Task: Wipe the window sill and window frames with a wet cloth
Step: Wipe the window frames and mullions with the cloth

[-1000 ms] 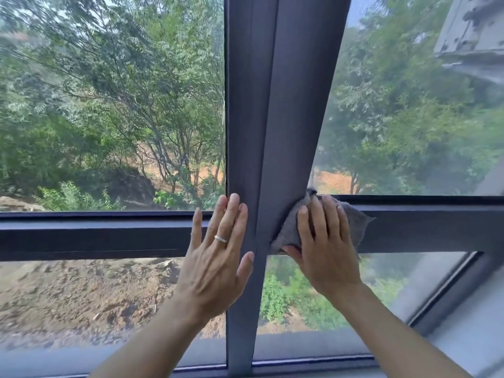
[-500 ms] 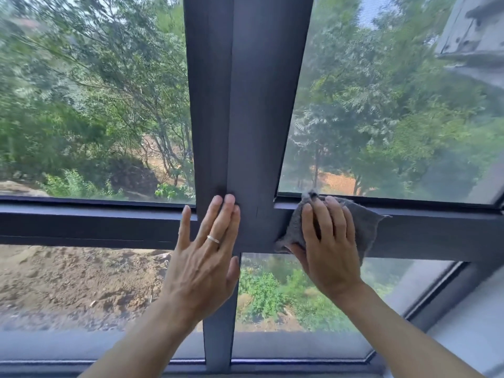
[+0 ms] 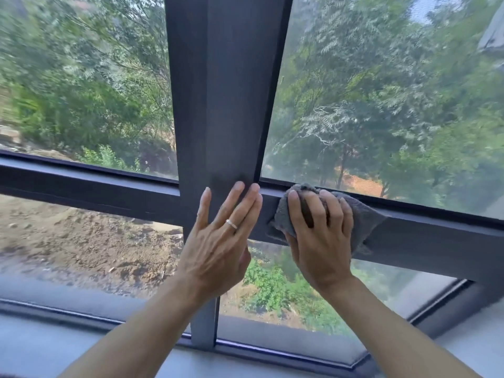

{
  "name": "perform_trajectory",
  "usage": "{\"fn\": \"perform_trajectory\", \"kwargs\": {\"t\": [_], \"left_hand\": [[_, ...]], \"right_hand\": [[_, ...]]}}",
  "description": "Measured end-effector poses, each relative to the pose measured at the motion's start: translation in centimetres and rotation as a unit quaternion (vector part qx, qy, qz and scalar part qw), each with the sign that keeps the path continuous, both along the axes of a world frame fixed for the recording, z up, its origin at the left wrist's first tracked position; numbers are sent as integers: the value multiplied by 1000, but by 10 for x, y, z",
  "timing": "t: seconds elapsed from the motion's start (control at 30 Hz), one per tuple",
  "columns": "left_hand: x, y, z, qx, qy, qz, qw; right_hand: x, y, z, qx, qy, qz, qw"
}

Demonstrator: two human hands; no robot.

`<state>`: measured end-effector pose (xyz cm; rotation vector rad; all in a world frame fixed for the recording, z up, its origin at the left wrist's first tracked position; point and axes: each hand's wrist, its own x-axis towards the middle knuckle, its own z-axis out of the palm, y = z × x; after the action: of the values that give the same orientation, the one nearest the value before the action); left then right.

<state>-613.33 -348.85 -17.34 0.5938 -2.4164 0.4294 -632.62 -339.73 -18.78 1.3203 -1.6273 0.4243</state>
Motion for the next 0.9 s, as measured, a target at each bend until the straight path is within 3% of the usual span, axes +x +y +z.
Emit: {"fn": "perform_trajectory", "kwargs": {"t": [0.13, 0.23, 0.43, 0.53, 0.63, 0.8, 0.9], "left_hand": [[-9, 9, -8, 15, 0, 24, 1000], [-17, 15, -5, 14, 35, 3, 999], [-40, 29, 10, -4, 25, -33, 999], [-56, 41, 13, -9, 5, -41, 999], [-70, 46, 21, -1, -2, -35, 999], [-91, 55, 34, 1, -11, -46, 999], [-102, 59, 37, 0, -40, -39, 998]], "right_hand": [[-17, 6, 0, 23, 38, 67, 997], [-57, 40, 4, 27, 61, 37, 997], [-23, 12, -10, -70, -39, 6, 997], [-59, 38, -6, -20, 23, 52, 998], [-109, 83, -2, -1, 51, -3, 999], [-72, 58, -10, -96, -93, -58, 989], [-77, 58, -6, -56, -47, -2, 997]]}}
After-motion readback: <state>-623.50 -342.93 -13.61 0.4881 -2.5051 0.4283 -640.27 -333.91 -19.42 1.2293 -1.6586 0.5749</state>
